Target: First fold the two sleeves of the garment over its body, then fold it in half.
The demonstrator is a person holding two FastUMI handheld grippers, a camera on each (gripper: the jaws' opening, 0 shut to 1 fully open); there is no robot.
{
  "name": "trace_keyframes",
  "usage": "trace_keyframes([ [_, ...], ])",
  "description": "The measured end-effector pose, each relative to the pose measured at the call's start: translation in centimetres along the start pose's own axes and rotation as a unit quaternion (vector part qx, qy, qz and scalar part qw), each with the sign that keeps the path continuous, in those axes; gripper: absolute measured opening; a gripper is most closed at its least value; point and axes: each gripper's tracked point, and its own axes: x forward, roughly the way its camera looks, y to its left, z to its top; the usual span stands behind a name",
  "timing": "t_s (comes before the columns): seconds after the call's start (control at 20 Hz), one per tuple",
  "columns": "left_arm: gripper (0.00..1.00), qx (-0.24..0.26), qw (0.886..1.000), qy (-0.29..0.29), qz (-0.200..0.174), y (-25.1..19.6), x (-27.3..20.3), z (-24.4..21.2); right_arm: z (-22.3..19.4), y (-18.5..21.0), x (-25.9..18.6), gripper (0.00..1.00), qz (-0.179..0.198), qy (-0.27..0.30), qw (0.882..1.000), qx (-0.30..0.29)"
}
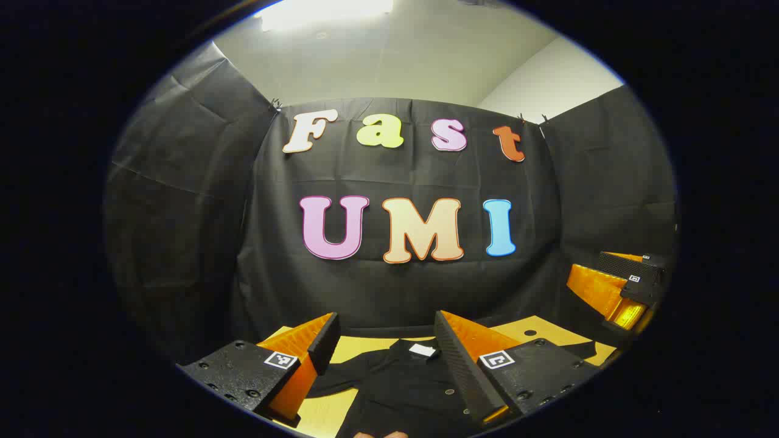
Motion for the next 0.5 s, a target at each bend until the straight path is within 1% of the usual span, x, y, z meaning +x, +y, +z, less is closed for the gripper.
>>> trace_keyframes([
  [0.05,0.91,-0.001,1.000,0.000,0.001,0.04,0.16,-0.12,-0.05,-0.10,0.17,0.99,-0.001,0.002,1.000,0.000],
  [0.1,0.92,-0.001,1.000,0.001,0.001,0.09,0.21,-0.13,-0.16,-0.15,0.21,0.98,-0.001,0.003,1.000,0.001],
  [0.2,0.92,-0.001,1.000,0.003,0.001,-0.04,0.33,-0.32,-0.41,-0.14,0.35,0.99,-0.001,0.005,1.000,0.000],
  [0.5,0.92,-0.001,1.000,0.008,0.003,0.27,0.66,-0.74,-1.01,-0.07,0.70,0.98,0.000,0.014,1.000,-0.003],
])
